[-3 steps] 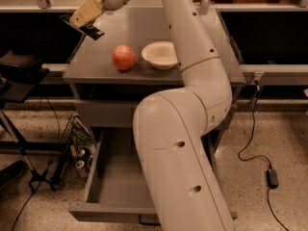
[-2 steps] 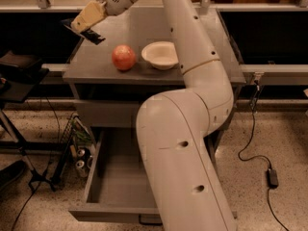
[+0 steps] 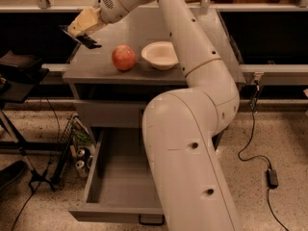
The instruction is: Place rxbar blueberry into middle drawer
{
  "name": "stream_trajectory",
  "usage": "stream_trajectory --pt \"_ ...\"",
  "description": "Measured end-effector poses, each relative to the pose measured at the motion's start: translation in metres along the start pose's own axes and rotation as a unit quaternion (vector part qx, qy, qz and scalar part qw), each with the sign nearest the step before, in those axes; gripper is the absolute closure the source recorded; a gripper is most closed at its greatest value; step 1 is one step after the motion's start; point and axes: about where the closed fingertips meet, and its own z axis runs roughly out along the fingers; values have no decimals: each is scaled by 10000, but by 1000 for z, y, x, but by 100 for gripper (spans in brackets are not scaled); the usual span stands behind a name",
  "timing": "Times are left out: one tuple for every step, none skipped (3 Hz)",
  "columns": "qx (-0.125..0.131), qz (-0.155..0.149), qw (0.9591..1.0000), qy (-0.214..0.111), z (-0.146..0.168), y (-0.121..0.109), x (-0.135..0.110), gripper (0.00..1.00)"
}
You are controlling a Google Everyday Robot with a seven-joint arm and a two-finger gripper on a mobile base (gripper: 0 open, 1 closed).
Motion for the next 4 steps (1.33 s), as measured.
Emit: stream_trajectory --pt "266 299 9992 -72 2 3 -7 100" --pt "456 478 9978 -82 9 12 -6 100" --pt "611 602 9963 25 9 17 16 100" --pt "675 867 9939 129 -3 17 60 100"
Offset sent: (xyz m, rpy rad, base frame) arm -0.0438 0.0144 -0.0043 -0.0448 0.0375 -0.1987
